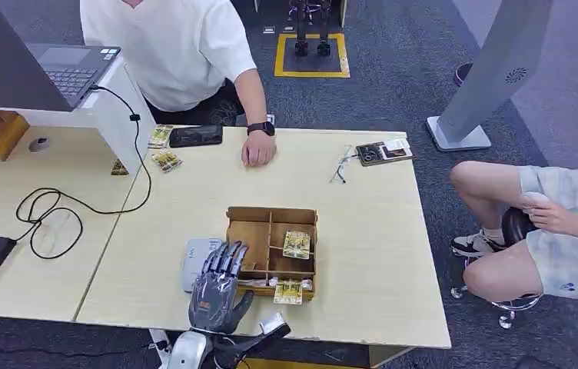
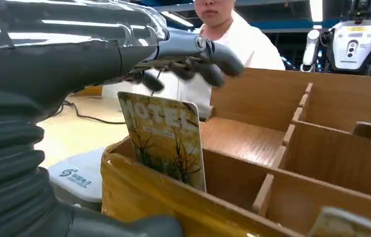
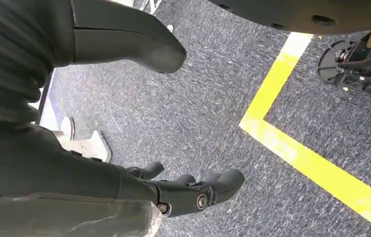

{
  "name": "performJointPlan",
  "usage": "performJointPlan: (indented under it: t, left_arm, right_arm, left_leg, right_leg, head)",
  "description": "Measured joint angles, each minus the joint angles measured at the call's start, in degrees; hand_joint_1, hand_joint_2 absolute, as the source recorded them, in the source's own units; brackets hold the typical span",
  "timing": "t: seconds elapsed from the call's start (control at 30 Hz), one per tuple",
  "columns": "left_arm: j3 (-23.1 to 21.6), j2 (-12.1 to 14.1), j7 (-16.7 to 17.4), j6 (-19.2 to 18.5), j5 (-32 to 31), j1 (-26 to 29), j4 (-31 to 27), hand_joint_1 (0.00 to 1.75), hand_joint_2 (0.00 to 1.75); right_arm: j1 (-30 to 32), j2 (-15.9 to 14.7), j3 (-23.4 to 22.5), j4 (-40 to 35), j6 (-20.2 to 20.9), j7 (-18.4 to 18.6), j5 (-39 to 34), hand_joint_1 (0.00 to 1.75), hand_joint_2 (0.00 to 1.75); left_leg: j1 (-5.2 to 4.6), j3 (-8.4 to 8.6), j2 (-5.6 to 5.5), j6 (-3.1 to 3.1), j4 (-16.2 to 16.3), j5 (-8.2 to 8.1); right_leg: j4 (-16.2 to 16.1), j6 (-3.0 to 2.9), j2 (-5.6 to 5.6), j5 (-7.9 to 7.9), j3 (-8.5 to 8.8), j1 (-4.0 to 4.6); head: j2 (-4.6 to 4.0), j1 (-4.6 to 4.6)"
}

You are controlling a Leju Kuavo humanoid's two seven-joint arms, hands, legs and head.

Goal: Pass the card to the sensor for recognition and then transmit it.

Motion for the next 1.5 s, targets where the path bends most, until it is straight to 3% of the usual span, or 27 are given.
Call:
performJointPlan:
  t: [0.13,0.37,0.6,0.83,1.3,1.33,1.37,1.5]
  left_arm:
    - [-0.52,0.02,-1.13,0.00,0.33,-0.13,0.39,1.75,1.75]
    - [-0.11,-0.46,-7.89,0.04,2.16,0.75,-1.51,1.75,1.75]
    - [4.37,-3.30,-15.81,0.04,2.99,3.22,-5.44,1.75,1.75]
    - [9.01,-5.90,-21.09,0.04,3.32,4.95,-8.70,1.75,1.75]
    - [15.10,-8.48,-27.30,0.02,4.39,6.04,-11.78,1.75,1.75]
    - [15.24,-8.61,-27.52,0.02,4.37,6.07,-11.89,0.44,1.75]
    - [15.50,-8.70,-27.93,0.04,4.26,6.10,-12.06,0.00,1.75]
    - [16.48,-8.92,-29.49,0.04,3.96,6.35,-12.46,0.00,1.75]
  right_arm:
    - [-0.01,-0.02,0.00,0.00,-0.02,0.00,0.00,0.00,1.75]
    - [0.00,-0.11,0.00,0.00,-0.17,0.00,0.02,0.00,1.75]
    - [0.00,-0.11,0.00,0.02,-0.37,0.00,0.00,0.00,1.75]
    - [0.00,-0.11,0.00,0.02,-0.52,0.00,0.02,0.00,1.75]
    - [0.00,-0.11,0.00,0.02,-0.52,0.00,0.09,0.00,1.75]
    - [0.00,-0.11,0.00,0.02,-0.52,0.00,0.09,0.00,1.75]
    - [0.00,-0.11,0.00,0.02,-0.52,0.00,0.09,0.00,1.75]
    - [0.00,-0.11,0.00,0.02,-0.52,0.00,0.09,0.00,1.75]
  left_leg:
    - [0.00,-0.01,-0.01,0.00,0.00,0.00]
    - [0.00,-0.01,-0.01,0.00,0.00,0.00]
    - [0.00,-0.01,-0.01,0.01,0.00,-0.01]
    - [0.00,-0.01,-0.02,0.00,0.00,0.00]
    - [0.00,-0.01,-0.02,0.00,0.00,0.00]
    - [0.00,-0.01,-0.02,0.00,0.00,0.00]
    - [0.00,0.00,-0.02,0.00,0.00,0.00]
    - [0.00,0.00,-0.01,0.00,0.00,0.00]
  right_leg:
    - [0.00,0.00,0.00,0.00,0.01,0.00]
    - [0.00,0.00,-0.02,0.00,0.03,0.00]
    - [0.00,0.00,-0.01,0.00,0.02,0.00]
    - [0.00,0.00,-0.01,0.00,0.02,0.00]
    - [0.00,0.00,-0.02,0.00,0.02,0.00]
    - [0.00,0.00,-0.02,0.00,0.02,0.00]
    - [0.00,0.00,-0.02,0.00,0.02,0.00]
    - [0.00,0.00,-0.02,0.00,0.02,0.00]
  head:
    - [0.00,0.02]
    - [0.00,0.02]
    - [0.00,0.02]
    - [0.00,0.02]
    - [0.00,0.00]
    - [0.00,0.02]
    - [0.00,0.00]
    - [0.00,0.00]
